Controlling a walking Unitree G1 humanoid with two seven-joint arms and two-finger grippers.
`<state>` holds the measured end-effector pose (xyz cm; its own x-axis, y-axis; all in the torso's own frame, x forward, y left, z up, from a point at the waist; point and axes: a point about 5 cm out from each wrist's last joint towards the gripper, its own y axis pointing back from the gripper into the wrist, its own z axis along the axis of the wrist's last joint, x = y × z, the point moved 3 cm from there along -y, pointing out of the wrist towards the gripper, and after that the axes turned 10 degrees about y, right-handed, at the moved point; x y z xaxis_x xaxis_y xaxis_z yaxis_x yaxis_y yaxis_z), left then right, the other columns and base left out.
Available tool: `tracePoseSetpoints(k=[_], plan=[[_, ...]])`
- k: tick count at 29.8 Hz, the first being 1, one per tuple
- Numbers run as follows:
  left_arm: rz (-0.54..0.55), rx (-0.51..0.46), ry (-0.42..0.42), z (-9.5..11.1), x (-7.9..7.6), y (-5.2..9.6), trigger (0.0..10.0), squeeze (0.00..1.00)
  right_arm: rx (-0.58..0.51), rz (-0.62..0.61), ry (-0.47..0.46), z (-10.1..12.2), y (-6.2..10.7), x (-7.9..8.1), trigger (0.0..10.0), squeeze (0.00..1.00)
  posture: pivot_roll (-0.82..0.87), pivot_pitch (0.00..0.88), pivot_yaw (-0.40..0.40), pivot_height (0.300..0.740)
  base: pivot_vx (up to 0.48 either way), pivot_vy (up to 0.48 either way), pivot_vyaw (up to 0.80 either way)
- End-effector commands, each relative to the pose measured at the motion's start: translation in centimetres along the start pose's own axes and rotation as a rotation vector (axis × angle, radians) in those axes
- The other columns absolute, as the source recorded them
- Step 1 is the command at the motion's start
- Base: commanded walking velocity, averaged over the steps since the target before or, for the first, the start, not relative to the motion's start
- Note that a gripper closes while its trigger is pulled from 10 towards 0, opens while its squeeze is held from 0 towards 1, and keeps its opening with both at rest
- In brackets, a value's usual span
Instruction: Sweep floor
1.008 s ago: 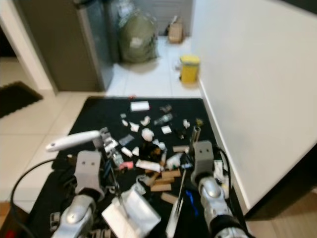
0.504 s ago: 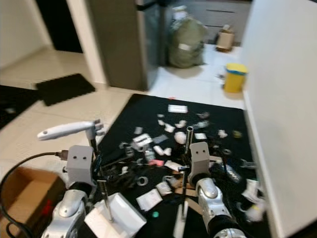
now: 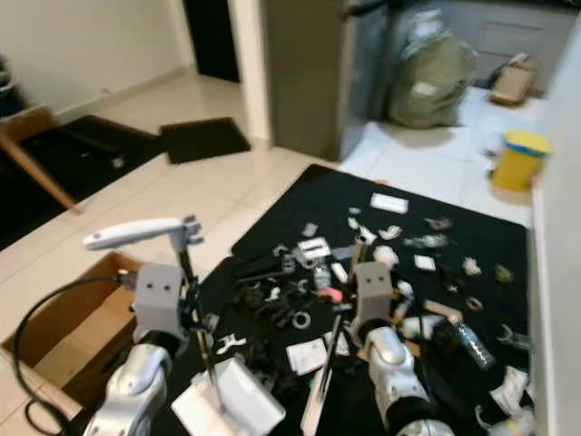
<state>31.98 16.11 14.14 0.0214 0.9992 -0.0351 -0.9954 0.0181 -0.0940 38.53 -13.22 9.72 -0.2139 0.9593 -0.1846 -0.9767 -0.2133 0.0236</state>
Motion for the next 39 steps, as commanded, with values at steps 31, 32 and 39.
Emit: tracePoseSetpoints(k=[31, 32, 39], plan=[[0.013, -0.006, 0.043, -0.3, -0.7, -0.2, 10.0, 0.0, 0.008, -0.003, -0.023, -0.4, 0.3, 0.1, 10.0, 0.0, 0.11, 0.174, -0.028, 0.74, 0.0, 0.0, 0.26], [0.013, -0.006, 0.043, -0.3, -0.7, -0.2, 10.0, 0.0, 0.008, -0.003, -0.023, -0.4, 0.3, 0.1, 10.0, 0.0, 0.11, 0.174, -0.028, 0.74, 0.0, 0.0, 0.0], [0.031, -0.001, 0.077, -0.4, -0.4, -0.4, 10.0, 0.0, 0.009, -0.003, -0.019, -0.4, 0.3, -0.1, 10.0, 0.0, 0.11, 0.173, -0.032, 0.74, 0.0, 0.16, 0.0]])
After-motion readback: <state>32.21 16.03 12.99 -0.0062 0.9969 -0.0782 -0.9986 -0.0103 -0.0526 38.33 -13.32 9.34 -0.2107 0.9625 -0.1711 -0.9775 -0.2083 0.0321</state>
